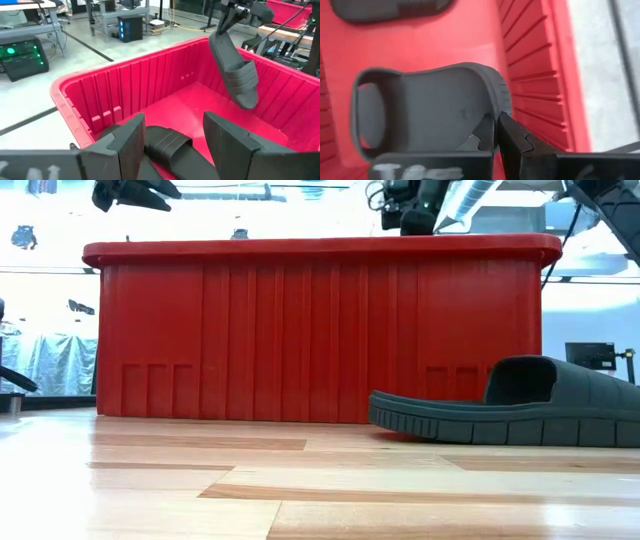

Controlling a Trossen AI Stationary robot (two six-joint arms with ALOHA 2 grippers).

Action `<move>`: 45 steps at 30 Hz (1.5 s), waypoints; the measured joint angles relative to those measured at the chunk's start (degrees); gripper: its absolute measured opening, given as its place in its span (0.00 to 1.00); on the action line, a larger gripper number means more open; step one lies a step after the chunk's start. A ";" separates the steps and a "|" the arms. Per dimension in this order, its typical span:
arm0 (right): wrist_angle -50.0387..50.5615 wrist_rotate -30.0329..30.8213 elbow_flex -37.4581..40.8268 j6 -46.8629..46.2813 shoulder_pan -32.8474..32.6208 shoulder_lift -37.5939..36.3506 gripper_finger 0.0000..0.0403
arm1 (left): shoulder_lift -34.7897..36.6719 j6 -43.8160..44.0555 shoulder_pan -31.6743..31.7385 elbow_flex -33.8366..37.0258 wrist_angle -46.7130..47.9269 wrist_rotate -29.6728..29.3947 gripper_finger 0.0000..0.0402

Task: Pick and place slides into bin
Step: Put the black slide into the red organizer bin

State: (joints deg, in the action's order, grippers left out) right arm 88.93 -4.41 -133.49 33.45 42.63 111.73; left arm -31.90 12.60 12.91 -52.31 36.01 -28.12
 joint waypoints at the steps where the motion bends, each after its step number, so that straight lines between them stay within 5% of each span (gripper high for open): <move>1: 0.48 -0.28 0.00 0.00 0.14 0.51 0.00 | 0.00 0.00 -0.02 0.00 0.02 0.04 0.47; 14: 1.06 -4.68 0.02 0.02 0.99 8.01 0.00 | 0.00 0.00 0.00 0.00 0.04 0.45 0.47; 38: 1.09 1.60 0.04 1.44 2.89 11.31 0.00 | 0.00 0.22 -0.02 0.00 0.09 2.10 0.47; 45: 1.15 1.55 7.07 1.10 2.69 11.28 0.00 | 0.00 0.24 -0.02 0.00 0.09 2.10 0.47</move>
State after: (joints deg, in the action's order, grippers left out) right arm 90.08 -2.86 -126.42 34.54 45.31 123.02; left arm -31.90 12.84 12.89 -52.31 36.10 -26.02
